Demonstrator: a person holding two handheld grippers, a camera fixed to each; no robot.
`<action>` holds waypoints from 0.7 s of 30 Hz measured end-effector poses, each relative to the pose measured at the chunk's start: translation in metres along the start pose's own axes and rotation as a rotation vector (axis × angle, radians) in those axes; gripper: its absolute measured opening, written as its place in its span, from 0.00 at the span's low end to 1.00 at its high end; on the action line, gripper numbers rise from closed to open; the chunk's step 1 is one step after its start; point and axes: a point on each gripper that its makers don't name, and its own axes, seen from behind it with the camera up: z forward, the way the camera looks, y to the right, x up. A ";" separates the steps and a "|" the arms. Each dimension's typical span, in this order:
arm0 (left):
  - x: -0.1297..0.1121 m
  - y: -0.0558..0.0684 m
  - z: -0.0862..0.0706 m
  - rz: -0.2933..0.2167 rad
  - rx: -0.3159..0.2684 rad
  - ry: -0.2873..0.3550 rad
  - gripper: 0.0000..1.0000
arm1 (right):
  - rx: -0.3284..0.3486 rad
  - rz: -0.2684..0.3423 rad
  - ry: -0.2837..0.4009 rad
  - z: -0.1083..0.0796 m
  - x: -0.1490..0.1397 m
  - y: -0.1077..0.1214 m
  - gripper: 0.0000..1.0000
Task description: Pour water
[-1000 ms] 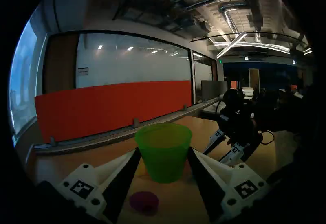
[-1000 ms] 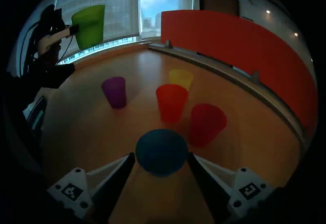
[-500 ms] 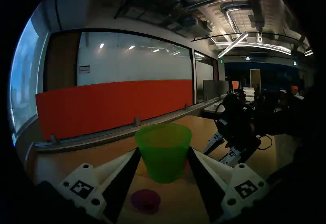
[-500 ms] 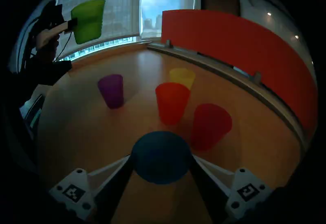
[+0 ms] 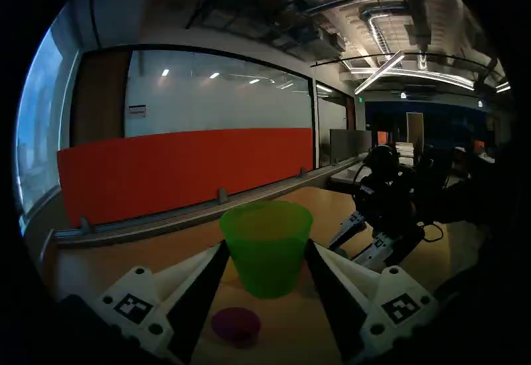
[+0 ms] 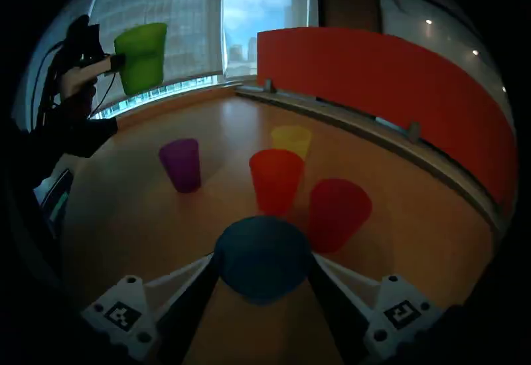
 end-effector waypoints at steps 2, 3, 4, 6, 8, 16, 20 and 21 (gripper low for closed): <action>0.001 0.000 0.000 -0.002 -0.001 0.002 0.83 | -0.001 0.009 0.022 -0.004 0.008 0.001 0.91; 0.001 0.000 0.000 -0.003 -0.001 0.003 0.83 | -0.001 0.013 0.034 -0.006 0.012 0.001 0.91; 0.001 0.000 0.000 -0.005 -0.002 0.005 0.83 | -0.002 0.016 0.045 -0.008 0.017 0.001 0.91; 0.002 0.001 0.000 -0.008 -0.003 0.007 0.83 | -0.003 0.019 0.068 -0.013 0.026 0.002 0.91; 0.001 0.001 0.001 -0.010 -0.003 0.007 0.83 | -0.006 0.017 0.090 -0.018 0.036 0.002 0.91; -0.001 0.003 0.002 -0.011 -0.010 0.007 0.83 | -0.019 -0.005 0.185 -0.038 0.077 0.001 0.91; -0.001 0.004 0.002 -0.011 -0.013 0.007 0.83 | -0.018 -0.008 0.232 -0.047 0.097 0.000 0.91; -0.001 0.004 0.002 -0.011 -0.014 0.007 0.83 | -0.018 -0.009 0.244 -0.050 0.101 0.000 0.91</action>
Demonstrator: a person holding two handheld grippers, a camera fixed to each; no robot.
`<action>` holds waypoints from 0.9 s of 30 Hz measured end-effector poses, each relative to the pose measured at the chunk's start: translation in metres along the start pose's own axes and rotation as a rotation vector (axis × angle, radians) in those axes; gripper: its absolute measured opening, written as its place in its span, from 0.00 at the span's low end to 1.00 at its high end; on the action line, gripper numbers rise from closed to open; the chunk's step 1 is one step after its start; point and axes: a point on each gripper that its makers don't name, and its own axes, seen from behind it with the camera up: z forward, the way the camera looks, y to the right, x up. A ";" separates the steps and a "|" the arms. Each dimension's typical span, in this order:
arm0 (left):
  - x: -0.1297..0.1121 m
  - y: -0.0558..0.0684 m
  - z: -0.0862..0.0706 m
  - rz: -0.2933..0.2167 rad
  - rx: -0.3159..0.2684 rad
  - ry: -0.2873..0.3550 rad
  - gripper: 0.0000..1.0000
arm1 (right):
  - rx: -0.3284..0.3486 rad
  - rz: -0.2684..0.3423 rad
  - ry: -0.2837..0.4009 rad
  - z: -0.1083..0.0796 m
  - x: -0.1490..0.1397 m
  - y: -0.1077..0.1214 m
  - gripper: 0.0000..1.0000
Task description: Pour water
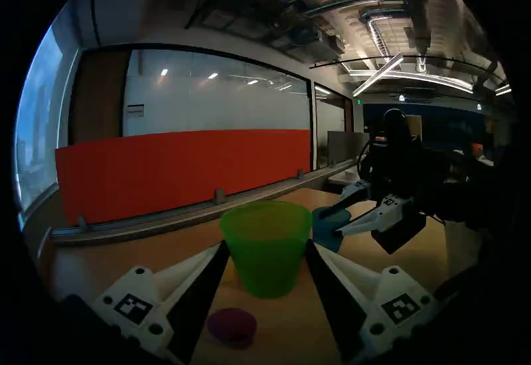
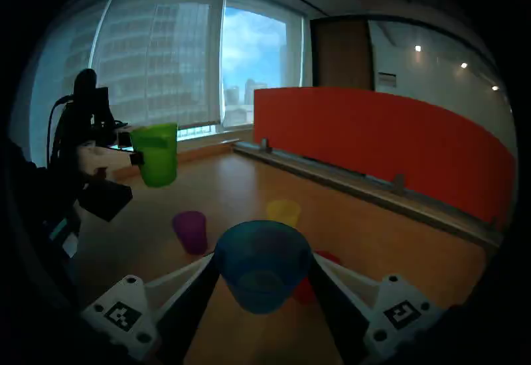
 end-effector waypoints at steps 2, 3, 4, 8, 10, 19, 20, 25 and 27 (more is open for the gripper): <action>0.000 0.001 0.000 0.000 -0.002 0.000 0.83 | 0.001 -0.001 0.020 -0.002 0.009 0.000 0.91; 0.000 0.002 -0.001 0.000 -0.003 0.000 0.83 | 0.002 -0.002 0.031 -0.004 0.014 -0.001 0.91; 0.001 0.002 -0.001 0.001 -0.003 0.000 0.83 | 0.002 -0.004 0.039 -0.005 0.018 -0.001 0.91; 0.003 0.003 -0.001 0.003 -0.004 0.002 0.83 | 0.000 -0.013 0.074 -0.010 0.034 -0.002 0.91; 0.004 0.004 -0.001 0.003 -0.006 0.002 0.83 | -0.001 -0.018 0.093 -0.012 0.041 -0.002 0.91; 0.004 0.009 -0.001 0.006 -0.020 0.002 0.83 | 0.004 -0.024 0.165 -0.021 0.069 -0.005 0.91; 0.004 0.009 -0.001 0.007 -0.021 0.001 0.83 | 0.005 -0.024 0.170 -0.021 0.071 -0.005 0.91; -0.001 0.011 0.000 0.008 -0.031 -0.009 0.83 | 0.007 -0.028 0.185 -0.022 0.078 -0.005 0.91; -0.001 0.012 0.000 0.008 -0.034 -0.010 0.83 | 0.007 -0.033 0.191 -0.022 0.082 -0.006 0.91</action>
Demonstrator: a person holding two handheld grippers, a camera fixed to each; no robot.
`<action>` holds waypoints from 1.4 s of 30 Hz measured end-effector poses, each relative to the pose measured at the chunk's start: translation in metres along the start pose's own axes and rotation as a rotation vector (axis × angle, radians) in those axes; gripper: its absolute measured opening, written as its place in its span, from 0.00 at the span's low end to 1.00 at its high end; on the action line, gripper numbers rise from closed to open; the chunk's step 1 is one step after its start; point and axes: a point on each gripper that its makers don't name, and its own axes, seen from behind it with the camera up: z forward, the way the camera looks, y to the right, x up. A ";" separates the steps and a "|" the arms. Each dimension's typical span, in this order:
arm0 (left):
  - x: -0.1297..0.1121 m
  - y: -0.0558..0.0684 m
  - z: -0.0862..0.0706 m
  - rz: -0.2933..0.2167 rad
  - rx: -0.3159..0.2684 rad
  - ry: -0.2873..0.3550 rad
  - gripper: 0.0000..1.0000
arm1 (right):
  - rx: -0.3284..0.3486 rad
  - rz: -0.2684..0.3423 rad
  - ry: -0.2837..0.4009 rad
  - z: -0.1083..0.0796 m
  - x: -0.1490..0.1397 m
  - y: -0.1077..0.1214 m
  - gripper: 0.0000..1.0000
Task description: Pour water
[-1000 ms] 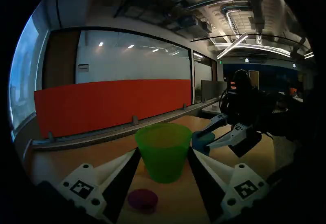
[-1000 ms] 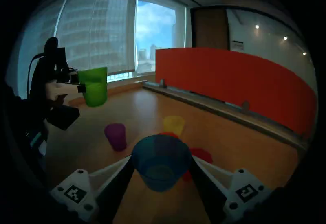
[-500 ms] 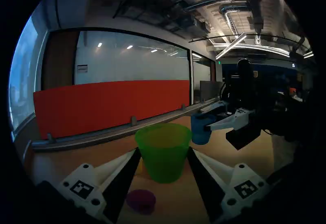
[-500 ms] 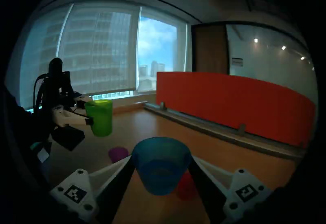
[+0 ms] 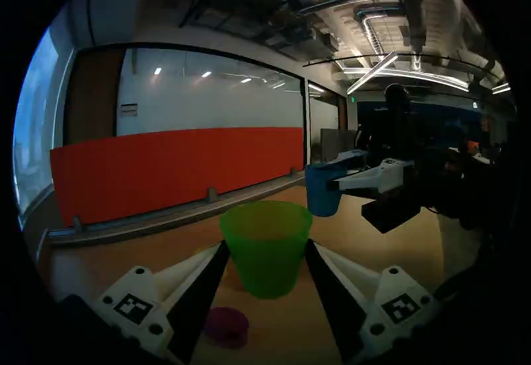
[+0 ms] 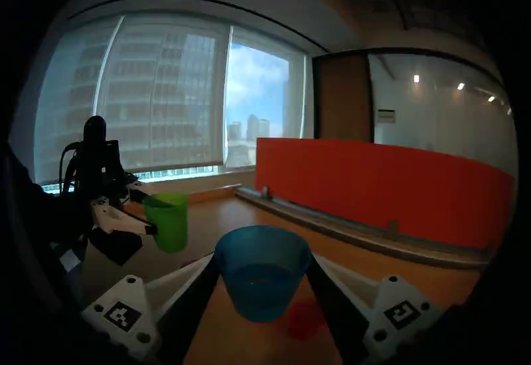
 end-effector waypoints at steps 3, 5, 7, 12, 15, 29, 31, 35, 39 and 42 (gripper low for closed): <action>0.001 0.000 0.000 0.000 -0.004 0.004 0.83 | 0.004 -0.004 0.010 0.000 0.005 -0.002 0.91; 0.002 0.000 0.001 0.000 -0.007 0.005 0.83 | 0.007 -0.004 0.014 0.001 0.008 -0.003 0.91; 0.002 0.000 0.001 0.000 -0.009 0.007 0.83 | 0.009 -0.005 0.016 0.001 0.010 -0.003 0.91; 0.001 0.000 0.001 0.005 -0.010 0.009 0.83 | 0.011 -0.012 0.018 0.001 0.013 -0.004 0.91; 0.002 0.000 0.001 0.006 -0.015 0.016 0.83 | 0.016 -0.020 0.020 0.002 0.016 -0.006 0.91; 0.007 0.000 0.002 0.010 -0.013 0.045 0.82 | 0.030 -0.068 0.027 0.005 0.033 -0.014 0.91; 0.007 0.001 0.002 0.008 -0.017 0.047 0.82 | 0.032 -0.075 0.026 0.006 0.035 -0.015 0.91; 0.007 0.000 0.002 0.002 -0.019 0.052 0.82 | 0.038 -0.087 0.025 0.008 0.039 -0.018 0.91; 0.005 0.001 0.003 -0.007 -0.028 0.051 0.81 | 0.046 -0.098 0.029 0.011 0.044 -0.021 0.91; 0.003 0.001 0.002 -0.009 -0.032 0.048 0.82 | 0.050 -0.110 0.032 0.012 0.048 -0.023 0.91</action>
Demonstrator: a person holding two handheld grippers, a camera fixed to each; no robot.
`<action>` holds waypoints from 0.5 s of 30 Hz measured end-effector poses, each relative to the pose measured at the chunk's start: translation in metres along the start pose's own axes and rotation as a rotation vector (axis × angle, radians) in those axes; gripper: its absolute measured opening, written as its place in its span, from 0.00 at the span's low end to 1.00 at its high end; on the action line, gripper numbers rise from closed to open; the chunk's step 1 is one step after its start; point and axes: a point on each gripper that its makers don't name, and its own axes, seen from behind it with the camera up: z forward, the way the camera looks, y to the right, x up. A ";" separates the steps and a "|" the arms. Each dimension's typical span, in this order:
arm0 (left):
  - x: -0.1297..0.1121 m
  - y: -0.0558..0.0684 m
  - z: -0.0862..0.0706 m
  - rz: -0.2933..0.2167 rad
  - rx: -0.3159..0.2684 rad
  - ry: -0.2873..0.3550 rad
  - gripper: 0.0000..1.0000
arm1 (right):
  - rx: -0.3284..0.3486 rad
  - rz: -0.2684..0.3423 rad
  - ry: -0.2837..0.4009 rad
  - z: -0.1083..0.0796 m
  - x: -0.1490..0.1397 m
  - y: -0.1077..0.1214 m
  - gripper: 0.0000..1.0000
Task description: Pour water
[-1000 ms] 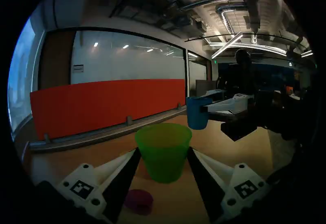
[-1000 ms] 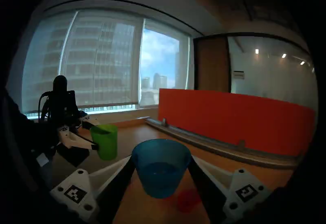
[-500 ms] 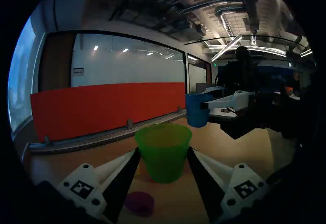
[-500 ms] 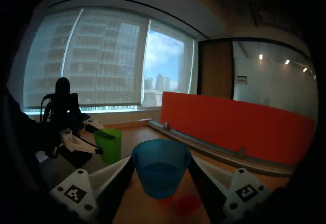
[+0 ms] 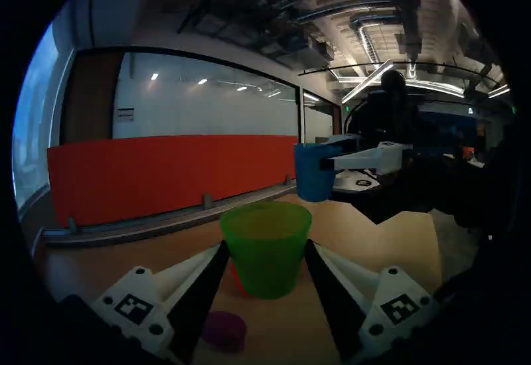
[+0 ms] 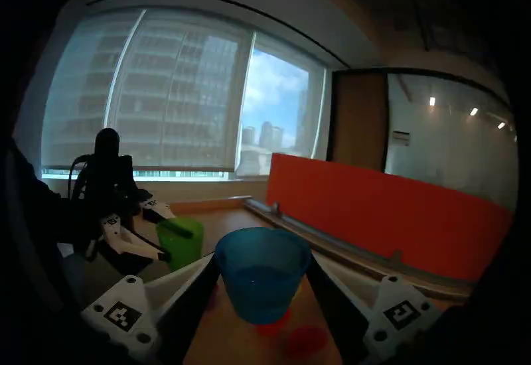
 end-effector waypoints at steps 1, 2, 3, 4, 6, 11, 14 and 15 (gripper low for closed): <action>-0.001 0.000 0.000 0.001 -0.001 0.000 0.82 | 0.001 -0.006 0.000 0.001 0.001 0.000 0.91; -0.001 0.001 0.000 0.001 -0.002 -0.001 0.82 | 0.001 -0.012 0.001 0.001 0.003 -0.001 0.91; -0.002 0.001 0.001 0.002 -0.004 -0.001 0.82 | 0.001 -0.020 0.001 0.002 0.005 -0.001 0.91; -0.002 0.002 0.001 0.001 -0.007 -0.002 0.82 | 0.001 -0.027 0.002 0.003 0.006 -0.001 0.91; -0.003 0.004 0.002 -0.001 -0.014 -0.003 0.82 | 0.000 -0.043 0.002 0.004 0.009 -0.001 0.91; -0.006 0.006 0.005 0.004 -0.019 -0.007 0.82 | -0.002 -0.089 0.005 0.007 0.018 -0.001 0.91; -0.008 0.008 0.007 0.004 -0.022 -0.009 0.82 | -0.001 -0.116 0.006 0.009 0.023 -0.002 0.91; -0.008 0.008 0.008 0.004 -0.023 -0.009 0.82 | 0.000 -0.126 0.007 0.010 0.025 -0.002 0.91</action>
